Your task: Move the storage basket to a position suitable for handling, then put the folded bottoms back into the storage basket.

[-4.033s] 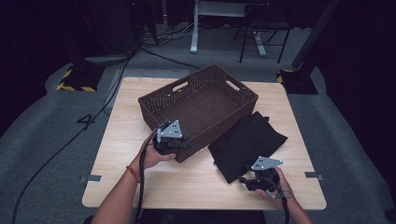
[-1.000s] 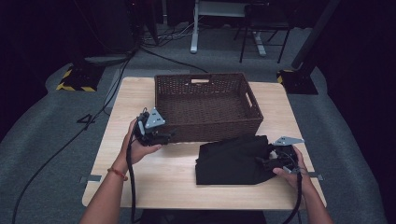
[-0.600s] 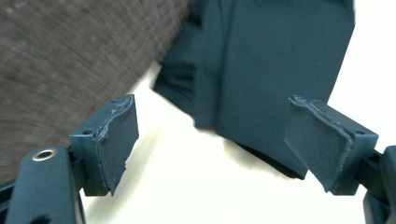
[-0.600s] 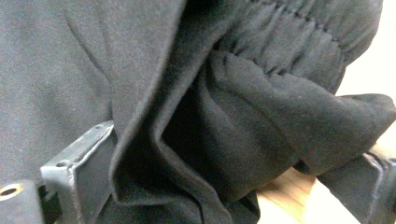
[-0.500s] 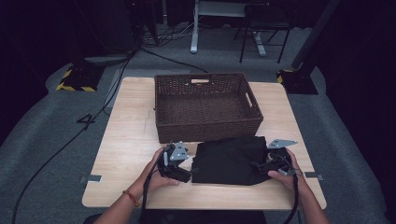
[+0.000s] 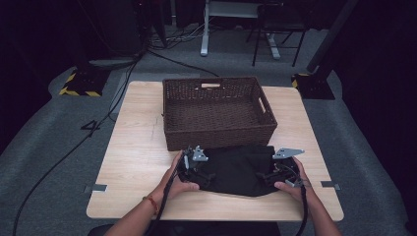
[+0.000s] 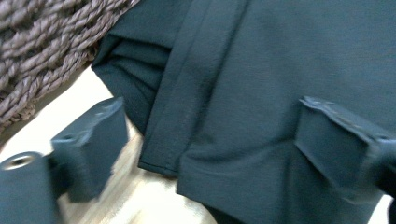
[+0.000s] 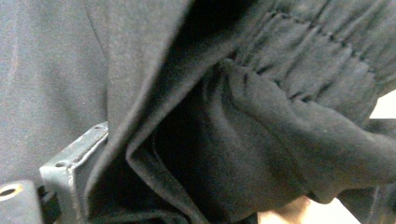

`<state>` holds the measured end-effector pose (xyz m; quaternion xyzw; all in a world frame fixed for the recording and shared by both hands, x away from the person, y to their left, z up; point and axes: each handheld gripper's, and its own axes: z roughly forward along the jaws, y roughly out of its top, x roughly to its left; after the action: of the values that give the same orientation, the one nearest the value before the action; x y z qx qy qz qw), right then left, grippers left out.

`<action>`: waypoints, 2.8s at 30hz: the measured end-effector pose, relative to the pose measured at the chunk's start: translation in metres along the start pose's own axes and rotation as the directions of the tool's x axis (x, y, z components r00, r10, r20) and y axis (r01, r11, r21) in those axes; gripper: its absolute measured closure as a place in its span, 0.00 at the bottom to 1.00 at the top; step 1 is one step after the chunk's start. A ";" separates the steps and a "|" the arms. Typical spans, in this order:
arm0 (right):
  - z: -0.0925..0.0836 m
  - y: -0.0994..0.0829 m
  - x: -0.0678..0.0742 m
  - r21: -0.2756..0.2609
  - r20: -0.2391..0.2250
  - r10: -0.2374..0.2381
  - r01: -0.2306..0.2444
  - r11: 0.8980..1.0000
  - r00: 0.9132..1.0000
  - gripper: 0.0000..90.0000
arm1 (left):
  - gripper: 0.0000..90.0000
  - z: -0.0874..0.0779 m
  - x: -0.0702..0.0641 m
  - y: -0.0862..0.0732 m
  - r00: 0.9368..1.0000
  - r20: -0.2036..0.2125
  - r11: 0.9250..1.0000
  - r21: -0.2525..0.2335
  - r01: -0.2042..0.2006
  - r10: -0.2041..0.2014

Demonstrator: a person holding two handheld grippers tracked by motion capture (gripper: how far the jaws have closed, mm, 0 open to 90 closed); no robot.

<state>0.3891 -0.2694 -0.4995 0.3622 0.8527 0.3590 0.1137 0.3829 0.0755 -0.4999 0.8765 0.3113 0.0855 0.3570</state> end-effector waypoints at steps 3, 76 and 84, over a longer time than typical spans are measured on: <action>0.001 0.000 0.001 -0.004 -0.002 -0.001 0.001 1.000 1.000 0.06 | 0.00 0.003 0.004 -0.002 1.000 0.021 1.000 0.003 0.002 -0.002; -0.010 0.006 0.044 -0.122 -0.075 -0.134 0.125 0.985 0.988 0.73 | 0.86 -0.009 -0.026 0.007 0.944 0.192 0.962 -0.108 -0.250 0.267; -0.029 0.006 0.048 -0.160 -0.040 -0.139 0.131 0.978 0.990 0.73 | 0.86 -0.020 -0.032 0.021 0.936 0.171 0.948 -0.137 -0.287 0.308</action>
<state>0.3450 -0.2484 -0.4710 0.2842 0.8470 0.4255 0.1440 0.3599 0.0557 -0.4691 0.8968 0.1341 0.0715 0.4155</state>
